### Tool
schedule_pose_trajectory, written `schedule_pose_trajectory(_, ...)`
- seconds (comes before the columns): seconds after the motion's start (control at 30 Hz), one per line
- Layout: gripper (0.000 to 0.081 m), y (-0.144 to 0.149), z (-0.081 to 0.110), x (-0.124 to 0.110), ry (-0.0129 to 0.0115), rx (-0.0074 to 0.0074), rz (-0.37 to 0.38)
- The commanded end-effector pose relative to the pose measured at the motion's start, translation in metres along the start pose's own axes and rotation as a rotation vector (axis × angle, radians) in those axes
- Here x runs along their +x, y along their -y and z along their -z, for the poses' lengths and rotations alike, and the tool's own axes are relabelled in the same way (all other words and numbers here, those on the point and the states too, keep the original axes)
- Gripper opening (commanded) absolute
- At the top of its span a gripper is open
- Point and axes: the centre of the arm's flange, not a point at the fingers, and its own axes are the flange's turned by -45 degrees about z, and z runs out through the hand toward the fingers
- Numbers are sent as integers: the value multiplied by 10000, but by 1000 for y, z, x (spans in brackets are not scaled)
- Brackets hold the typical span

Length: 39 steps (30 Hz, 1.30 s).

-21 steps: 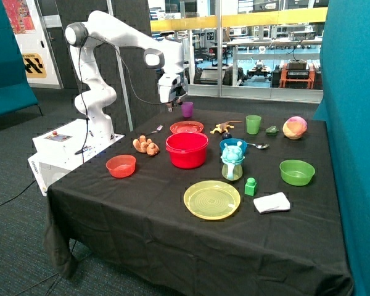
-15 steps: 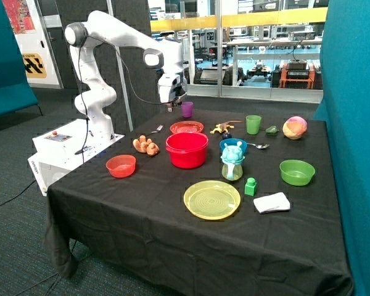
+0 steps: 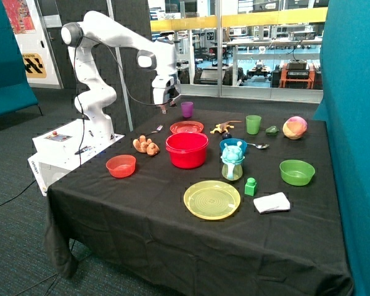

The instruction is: Hide the teddy bear in the red bowl

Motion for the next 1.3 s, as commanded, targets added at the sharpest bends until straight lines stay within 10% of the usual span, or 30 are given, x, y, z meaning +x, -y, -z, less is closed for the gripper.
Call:
schedule_pose_trajectory(0.0, 654, -25, -5, -16, -13, -24, -246)
schedule_pose_trajectory(1.27, 787, -92, -73, -71, -14, -23, -1157)
